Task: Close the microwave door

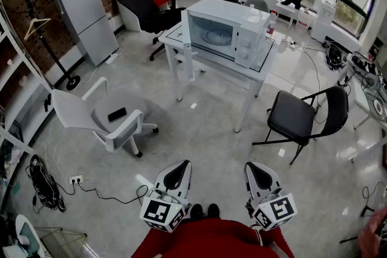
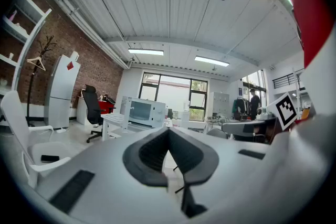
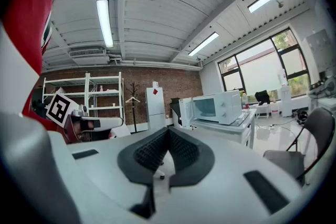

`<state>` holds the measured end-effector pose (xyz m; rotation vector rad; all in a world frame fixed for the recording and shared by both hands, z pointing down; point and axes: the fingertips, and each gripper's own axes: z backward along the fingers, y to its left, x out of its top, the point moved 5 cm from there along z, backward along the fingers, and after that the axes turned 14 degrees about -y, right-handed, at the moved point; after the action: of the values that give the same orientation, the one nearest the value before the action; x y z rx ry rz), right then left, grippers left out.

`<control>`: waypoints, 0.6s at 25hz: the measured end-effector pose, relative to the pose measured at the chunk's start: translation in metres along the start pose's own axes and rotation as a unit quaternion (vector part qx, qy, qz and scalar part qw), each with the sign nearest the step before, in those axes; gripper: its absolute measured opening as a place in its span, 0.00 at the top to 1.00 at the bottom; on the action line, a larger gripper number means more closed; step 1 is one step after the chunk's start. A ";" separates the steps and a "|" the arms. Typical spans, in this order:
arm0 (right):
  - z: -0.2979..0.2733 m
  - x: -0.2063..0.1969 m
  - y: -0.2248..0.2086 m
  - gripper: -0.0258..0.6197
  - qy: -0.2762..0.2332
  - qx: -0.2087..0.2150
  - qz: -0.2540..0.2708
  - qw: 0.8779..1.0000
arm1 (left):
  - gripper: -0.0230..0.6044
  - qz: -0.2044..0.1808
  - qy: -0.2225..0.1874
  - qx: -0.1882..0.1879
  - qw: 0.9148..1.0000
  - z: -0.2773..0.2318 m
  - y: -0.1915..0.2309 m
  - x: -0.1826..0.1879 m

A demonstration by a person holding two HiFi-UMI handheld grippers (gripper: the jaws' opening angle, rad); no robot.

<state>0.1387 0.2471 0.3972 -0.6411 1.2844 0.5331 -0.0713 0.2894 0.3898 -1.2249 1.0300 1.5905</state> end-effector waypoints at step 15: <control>-0.011 -0.007 -0.003 0.94 0.015 0.029 0.003 0.999 | 0.97 -0.002 0.007 0.010 1.000 -0.010 0.008 -0.006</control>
<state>0.1311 0.2372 0.4022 -0.5983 1.3259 0.4916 -0.0758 0.2765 0.3946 -1.2261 1.0497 1.5668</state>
